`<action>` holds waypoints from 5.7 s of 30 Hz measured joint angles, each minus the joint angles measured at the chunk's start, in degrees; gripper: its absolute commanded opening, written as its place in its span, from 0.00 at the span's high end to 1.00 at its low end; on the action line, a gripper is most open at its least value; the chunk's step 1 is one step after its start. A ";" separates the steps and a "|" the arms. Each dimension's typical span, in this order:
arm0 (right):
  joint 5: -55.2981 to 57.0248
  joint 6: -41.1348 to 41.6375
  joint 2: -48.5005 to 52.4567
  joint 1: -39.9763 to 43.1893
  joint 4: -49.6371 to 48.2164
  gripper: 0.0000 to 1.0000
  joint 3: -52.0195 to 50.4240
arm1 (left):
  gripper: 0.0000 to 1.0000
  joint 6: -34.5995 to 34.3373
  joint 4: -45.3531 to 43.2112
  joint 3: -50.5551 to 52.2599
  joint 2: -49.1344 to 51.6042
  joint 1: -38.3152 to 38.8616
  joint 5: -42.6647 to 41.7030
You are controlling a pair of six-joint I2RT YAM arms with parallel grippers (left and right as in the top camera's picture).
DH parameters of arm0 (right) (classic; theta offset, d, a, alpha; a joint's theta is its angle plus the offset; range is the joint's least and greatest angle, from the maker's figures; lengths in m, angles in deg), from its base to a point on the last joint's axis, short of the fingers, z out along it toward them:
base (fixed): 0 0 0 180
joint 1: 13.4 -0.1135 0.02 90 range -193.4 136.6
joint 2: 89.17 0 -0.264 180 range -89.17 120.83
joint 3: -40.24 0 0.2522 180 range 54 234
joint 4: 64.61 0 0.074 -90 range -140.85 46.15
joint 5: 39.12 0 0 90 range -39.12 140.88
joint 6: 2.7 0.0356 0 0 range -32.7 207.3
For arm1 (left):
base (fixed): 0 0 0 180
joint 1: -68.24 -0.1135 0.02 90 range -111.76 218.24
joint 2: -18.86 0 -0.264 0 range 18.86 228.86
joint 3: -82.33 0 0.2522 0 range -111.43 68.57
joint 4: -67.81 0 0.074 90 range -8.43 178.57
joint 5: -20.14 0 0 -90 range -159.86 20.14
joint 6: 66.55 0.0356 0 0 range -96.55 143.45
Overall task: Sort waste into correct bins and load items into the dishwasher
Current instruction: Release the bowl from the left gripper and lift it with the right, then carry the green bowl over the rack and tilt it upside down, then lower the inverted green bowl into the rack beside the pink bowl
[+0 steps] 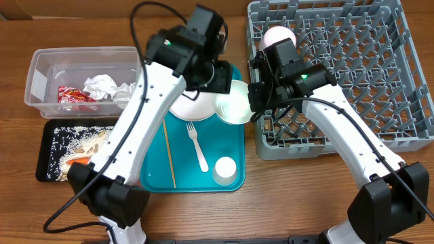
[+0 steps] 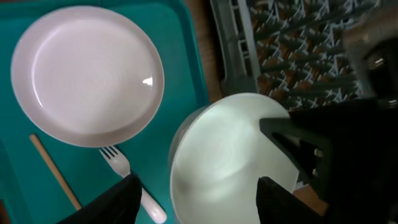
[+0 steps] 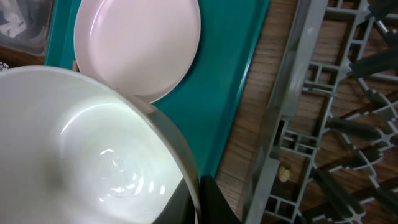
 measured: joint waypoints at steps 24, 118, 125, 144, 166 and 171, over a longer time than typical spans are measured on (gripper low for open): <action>45.86 -13.14 0.00 9.66 -28.20 0.96 0.00 | 0.00 0.76 2.38 -4.81 0.00 -9.49 9.94; 74.10 -59.49 16.98 11.43 -46.21 0.92 0.39 | 0.00 0.79 2.38 -4.81 0.00 -9.49 9.94; 74.66 -54.77 16.98 8.76 -41.38 0.87 0.37 | 0.00 0.79 2.38 -4.81 0.00 -9.49 9.94; 72.43 -44.35 16.98 3.39 -34.38 0.23 0.31 | 0.00 0.79 2.38 -4.81 0.00 -9.49 9.94; 36.59 -16.76 -8.11 12.24 -19.67 0.96 0.20 | 0.00 0.79 2.38 -4.81 0.00 -9.49 9.94; 18.62 -9.57 -8.24 21.24 -18.36 0.96 0.22 | 0.00 0.79 2.38 -4.81 0.00 -9.49 9.94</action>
